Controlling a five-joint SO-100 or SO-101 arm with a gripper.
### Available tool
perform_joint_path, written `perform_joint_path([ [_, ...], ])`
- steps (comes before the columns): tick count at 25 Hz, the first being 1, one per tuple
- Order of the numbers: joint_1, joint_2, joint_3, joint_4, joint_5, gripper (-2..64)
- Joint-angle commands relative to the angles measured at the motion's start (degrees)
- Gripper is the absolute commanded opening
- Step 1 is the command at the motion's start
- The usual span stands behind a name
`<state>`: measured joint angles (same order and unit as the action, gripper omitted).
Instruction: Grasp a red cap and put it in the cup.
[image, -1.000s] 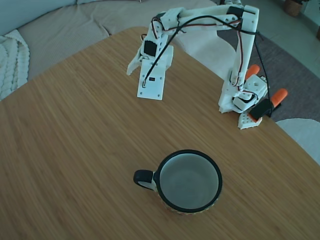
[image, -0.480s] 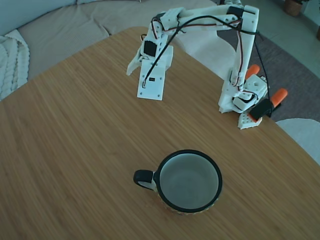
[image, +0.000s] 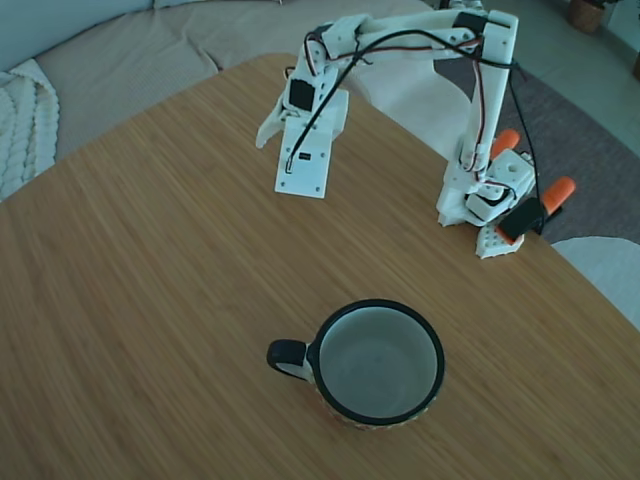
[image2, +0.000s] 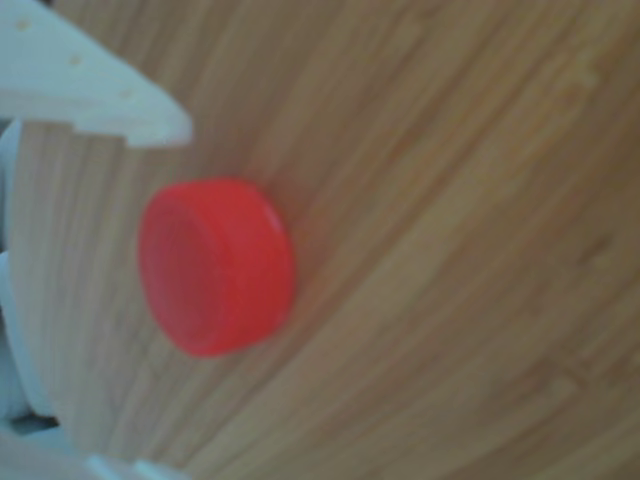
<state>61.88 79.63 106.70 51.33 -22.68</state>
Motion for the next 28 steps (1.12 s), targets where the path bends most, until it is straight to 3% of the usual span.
perform_joint_path([
  [1, 0.1, 0.6, -0.4, 0.5, -0.3, 42.0],
  [22, 0.2, -0.5, -0.5, 0.5, -0.3, 41.9],
  [24, 0.2, -0.5, -0.5, 0.5, -0.3, 38.2],
  [28, 0.2, -0.5, -0.5, 0.5, -0.3, 23.1],
])
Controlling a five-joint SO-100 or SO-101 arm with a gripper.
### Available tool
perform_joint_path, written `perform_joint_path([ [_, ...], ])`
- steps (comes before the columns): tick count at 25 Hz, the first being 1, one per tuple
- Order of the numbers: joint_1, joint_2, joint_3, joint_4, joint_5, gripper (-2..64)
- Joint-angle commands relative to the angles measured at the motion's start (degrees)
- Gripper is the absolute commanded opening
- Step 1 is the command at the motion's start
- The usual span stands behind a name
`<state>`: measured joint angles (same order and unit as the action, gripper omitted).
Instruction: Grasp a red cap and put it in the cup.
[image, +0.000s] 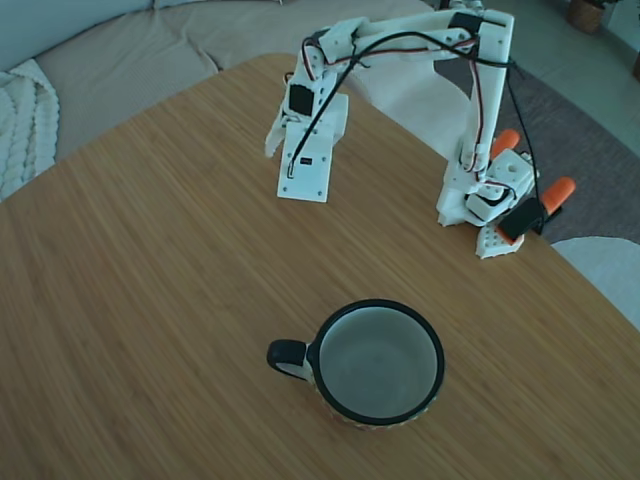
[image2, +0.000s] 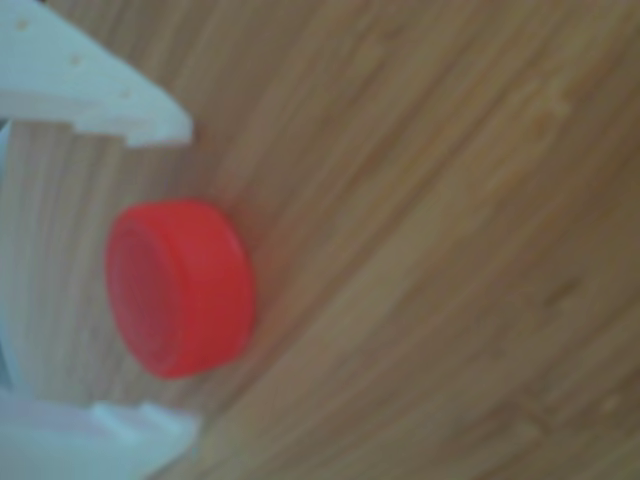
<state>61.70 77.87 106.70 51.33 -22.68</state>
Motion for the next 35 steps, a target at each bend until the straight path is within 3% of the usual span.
perform_joint_path([
  [1, 0.4, 1.2, -0.6, 0.4, -0.3, 19.8],
  [10, 0.4, 1.3, -1.1, -0.3, -0.2, 0.9],
  [16, 0.1, 2.4, -1.2, -0.3, -0.2, 0.5],
  [25, -3.4, 14.5, -0.4, 1.0, 0.4, 0.5],
  [35, -17.1, 32.5, -1.4, 10.8, 1.1, 1.0],
])
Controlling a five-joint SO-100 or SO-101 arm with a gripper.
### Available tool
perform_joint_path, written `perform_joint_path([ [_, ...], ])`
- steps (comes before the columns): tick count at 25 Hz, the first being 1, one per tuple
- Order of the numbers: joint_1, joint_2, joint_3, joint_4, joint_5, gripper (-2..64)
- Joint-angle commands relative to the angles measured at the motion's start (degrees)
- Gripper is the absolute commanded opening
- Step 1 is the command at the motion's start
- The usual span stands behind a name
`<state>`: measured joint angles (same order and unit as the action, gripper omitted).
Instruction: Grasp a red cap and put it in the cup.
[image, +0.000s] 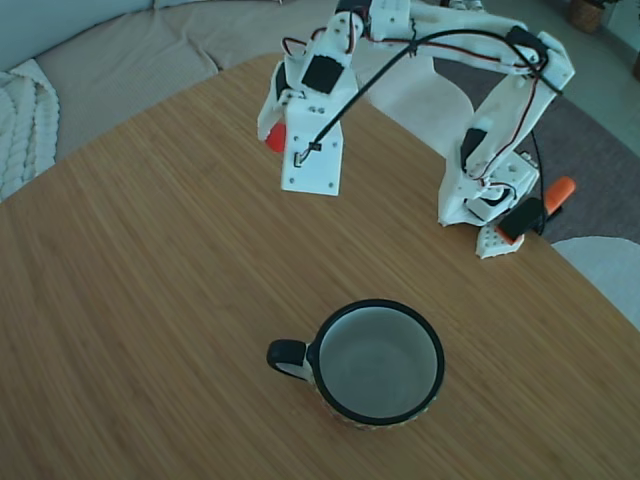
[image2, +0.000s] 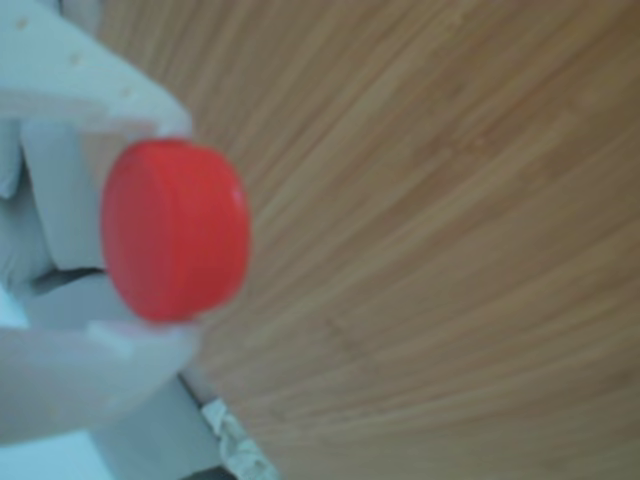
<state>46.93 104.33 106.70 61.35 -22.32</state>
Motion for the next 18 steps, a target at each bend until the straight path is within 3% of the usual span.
perform_joint_path([
  [1, -3.7, 7.8, -1.4, 1.4, 1.9, 1.0],
  [7, -14.4, 16.6, -1.9, 4.0, 6.7, 0.6],
  [18, -30.1, 23.8, -20.4, 20.3, 12.7, 0.5],
])
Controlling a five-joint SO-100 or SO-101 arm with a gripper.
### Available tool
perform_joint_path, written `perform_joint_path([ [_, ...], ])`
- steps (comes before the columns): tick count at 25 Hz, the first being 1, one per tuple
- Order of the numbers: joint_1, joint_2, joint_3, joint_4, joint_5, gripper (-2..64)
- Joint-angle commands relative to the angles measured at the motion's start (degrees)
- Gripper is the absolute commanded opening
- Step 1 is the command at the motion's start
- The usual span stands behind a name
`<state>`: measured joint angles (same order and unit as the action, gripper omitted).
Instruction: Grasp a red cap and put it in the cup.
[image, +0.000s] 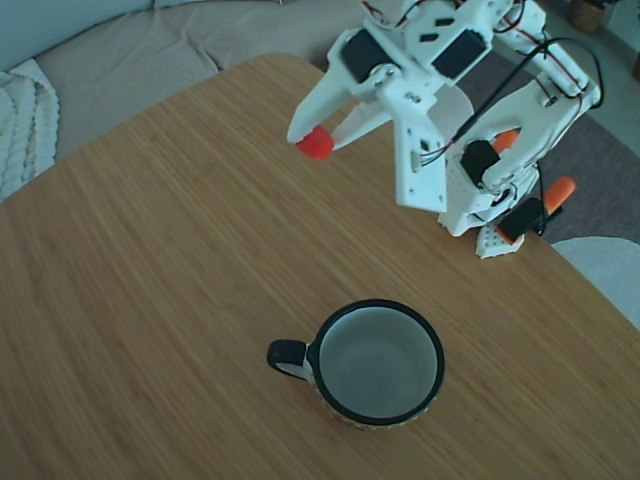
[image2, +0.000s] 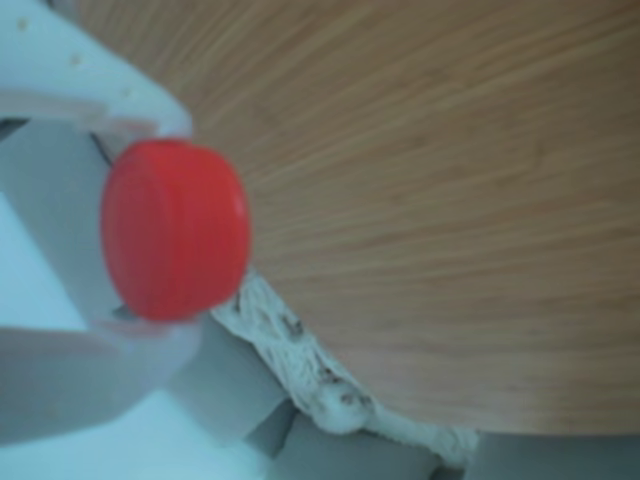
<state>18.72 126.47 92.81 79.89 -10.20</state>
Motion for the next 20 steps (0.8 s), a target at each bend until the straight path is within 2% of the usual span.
perform_joint_path([
  [1, -3.3, 1.6, -8.2, 3.3, 0.5, 0.5],
  [5, -10.8, 1.2, -11.3, 8.0, 0.6, 0.5],
  [10, -20.7, 1.2, -11.3, 11.4, 0.7, 0.4],
  [15, -28.3, 1.9, -11.3, 12.7, 0.7, 0.4],
  [20, -29.8, 1.7, -11.3, 11.9, 0.7, 0.4],
])
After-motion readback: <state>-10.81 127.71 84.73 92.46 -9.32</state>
